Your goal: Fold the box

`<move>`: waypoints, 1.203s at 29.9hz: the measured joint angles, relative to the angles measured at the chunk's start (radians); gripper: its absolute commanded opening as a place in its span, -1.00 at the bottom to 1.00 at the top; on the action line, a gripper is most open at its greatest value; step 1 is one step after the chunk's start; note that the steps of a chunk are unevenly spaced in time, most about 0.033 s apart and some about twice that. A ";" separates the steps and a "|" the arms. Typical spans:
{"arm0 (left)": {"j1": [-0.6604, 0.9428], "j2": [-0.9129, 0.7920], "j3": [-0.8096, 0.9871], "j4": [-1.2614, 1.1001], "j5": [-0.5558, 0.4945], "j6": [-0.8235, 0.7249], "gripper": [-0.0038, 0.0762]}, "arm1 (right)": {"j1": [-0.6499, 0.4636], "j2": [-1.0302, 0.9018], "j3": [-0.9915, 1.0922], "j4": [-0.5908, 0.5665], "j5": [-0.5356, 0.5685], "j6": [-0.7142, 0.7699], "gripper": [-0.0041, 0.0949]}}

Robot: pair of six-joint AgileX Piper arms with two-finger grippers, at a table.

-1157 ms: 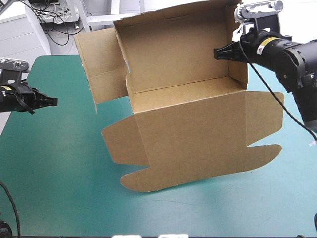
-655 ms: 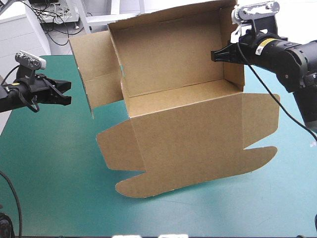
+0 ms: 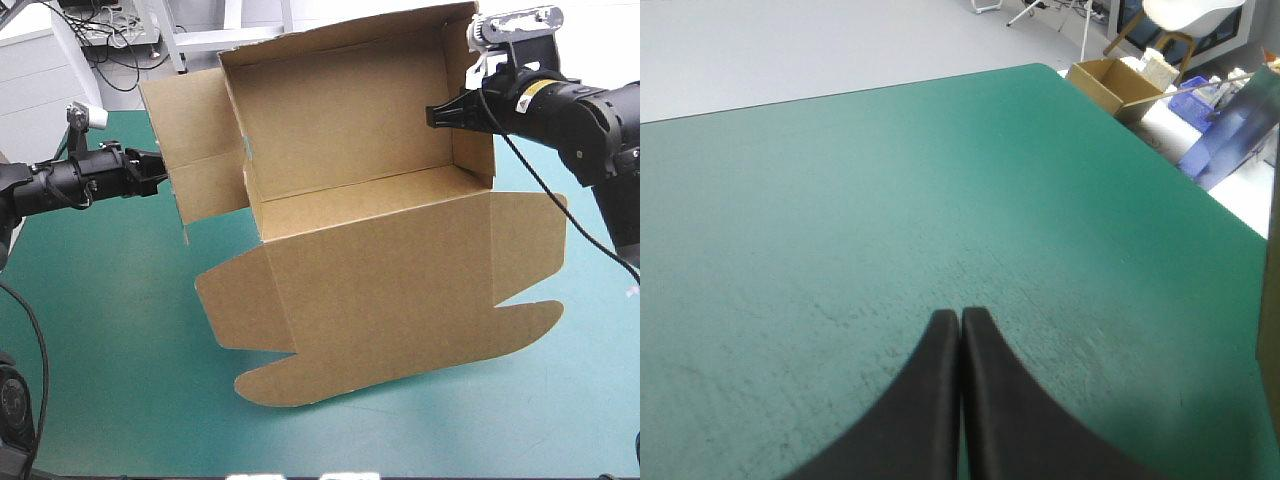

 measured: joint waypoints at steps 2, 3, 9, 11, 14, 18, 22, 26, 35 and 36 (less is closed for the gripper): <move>0.000 0.000 0.000 -0.007 0.004 0.001 -0.93 | 0.000 0.000 0.000 0.001 0.000 0.000 -0.96; 0.000 0.000 0.000 -0.015 0.005 0.001 -0.93 | 0.000 0.000 0.000 0.001 0.000 -0.001 -0.96; -0.032 0.001 0.000 -0.056 0.005 0.013 -0.91 | 0.000 0.000 0.000 0.007 0.000 -0.001 -0.96; -0.048 0.002 0.000 -0.062 0.005 0.015 -0.87 | 0.000 0.000 0.000 0.007 0.000 -0.001 -0.96; -0.071 0.002 0.000 -0.096 0.005 0.019 -0.65 | 0.000 0.000 0.000 0.008 0.000 -0.004 -0.96; -0.101 0.002 0.000 -0.132 0.005 0.019 -0.08 | 0.000 0.000 0.000 0.005 0.002 -0.007 -0.96; -0.108 0.002 0.000 -0.137 0.006 0.019 0.58 | 0.000 0.000 0.000 0.001 0.014 -0.007 -0.96; -0.108 0.002 0.000 -0.157 0.005 0.013 0.70 | 0.000 0.000 0.000 0.001 0.021 -0.008 -0.96; -0.199 -0.014 0.000 -0.197 -0.002 0.004 0.70 | 0.000 -0.001 0.000 -0.009 0.024 -0.019 -0.96; -0.206 -0.016 0.000 -0.198 -0.002 0.004 0.70 | -0.001 -0.001 0.000 -0.013 0.024 -0.019 -0.96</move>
